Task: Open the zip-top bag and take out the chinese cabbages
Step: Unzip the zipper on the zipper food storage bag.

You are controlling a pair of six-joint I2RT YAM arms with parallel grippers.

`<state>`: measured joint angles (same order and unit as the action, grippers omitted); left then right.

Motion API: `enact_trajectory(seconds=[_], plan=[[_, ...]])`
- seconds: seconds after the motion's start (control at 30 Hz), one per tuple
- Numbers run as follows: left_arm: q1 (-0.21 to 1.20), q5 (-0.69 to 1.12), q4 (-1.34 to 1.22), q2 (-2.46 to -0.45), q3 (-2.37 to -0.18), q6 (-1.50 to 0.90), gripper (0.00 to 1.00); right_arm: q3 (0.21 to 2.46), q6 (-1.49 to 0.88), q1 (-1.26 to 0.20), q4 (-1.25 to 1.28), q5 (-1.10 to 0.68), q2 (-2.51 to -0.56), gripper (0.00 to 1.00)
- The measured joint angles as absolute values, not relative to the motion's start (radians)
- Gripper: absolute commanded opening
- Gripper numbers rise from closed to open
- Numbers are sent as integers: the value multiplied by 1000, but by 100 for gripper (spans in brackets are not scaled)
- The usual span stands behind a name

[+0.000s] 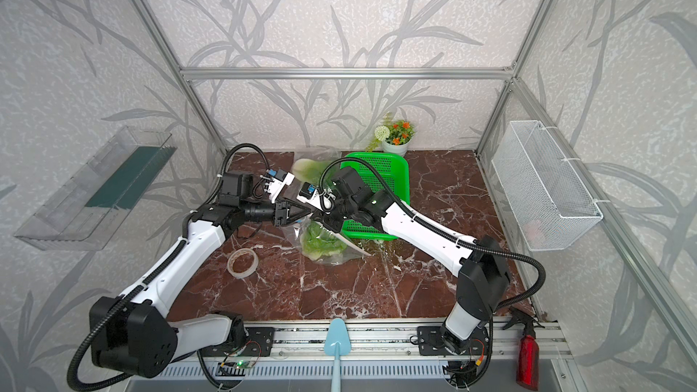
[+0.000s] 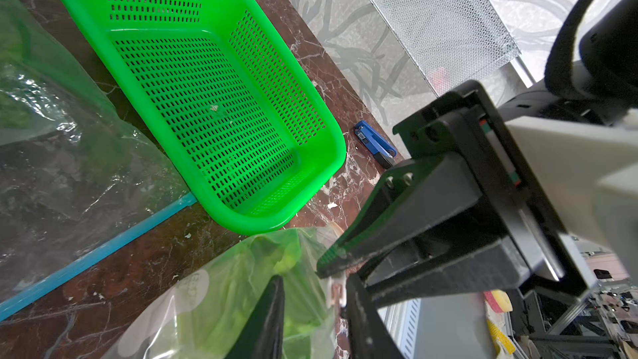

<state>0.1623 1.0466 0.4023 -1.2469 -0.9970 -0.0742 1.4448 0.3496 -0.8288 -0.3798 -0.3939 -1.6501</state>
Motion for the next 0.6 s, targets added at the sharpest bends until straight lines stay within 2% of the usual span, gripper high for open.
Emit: enact_trajectory(seconds=[0.6], plan=[[163,1087,395,-1241,-990,-91,21,1445,350,-829,-379,-394,-1650,0]])
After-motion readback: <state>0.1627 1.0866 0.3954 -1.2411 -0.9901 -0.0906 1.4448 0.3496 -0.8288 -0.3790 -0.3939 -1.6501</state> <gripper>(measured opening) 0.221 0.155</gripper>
